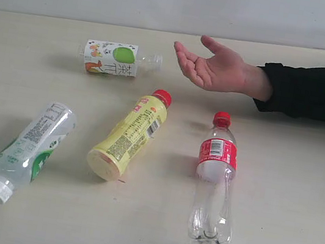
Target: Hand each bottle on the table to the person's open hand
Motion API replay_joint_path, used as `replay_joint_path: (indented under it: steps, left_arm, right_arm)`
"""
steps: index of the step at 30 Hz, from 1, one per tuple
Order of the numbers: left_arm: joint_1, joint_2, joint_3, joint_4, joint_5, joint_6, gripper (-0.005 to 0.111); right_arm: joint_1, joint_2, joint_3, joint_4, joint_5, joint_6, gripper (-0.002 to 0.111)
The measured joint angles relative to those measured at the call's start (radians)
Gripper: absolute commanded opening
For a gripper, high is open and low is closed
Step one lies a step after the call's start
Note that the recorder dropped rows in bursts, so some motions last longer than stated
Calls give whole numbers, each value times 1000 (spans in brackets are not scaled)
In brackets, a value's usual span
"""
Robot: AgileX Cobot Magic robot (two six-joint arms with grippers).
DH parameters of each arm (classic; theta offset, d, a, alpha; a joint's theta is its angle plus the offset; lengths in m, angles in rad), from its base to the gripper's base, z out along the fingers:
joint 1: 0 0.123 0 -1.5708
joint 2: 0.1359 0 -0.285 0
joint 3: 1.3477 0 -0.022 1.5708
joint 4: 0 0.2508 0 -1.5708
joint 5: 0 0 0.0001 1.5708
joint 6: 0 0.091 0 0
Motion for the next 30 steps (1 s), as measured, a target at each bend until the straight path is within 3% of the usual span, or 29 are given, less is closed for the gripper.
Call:
replay_joint_path:
  steps: [24, 30]
  left_arm:
    - [0, 0, 0, 0, 0, 4, 0]
    - [0, 0, 2, 87, -39, 92, 0]
  right_arm:
    - [0, 0, 0, 0, 0, 0, 0]
    - [0, 0, 0, 0, 0, 0, 0]
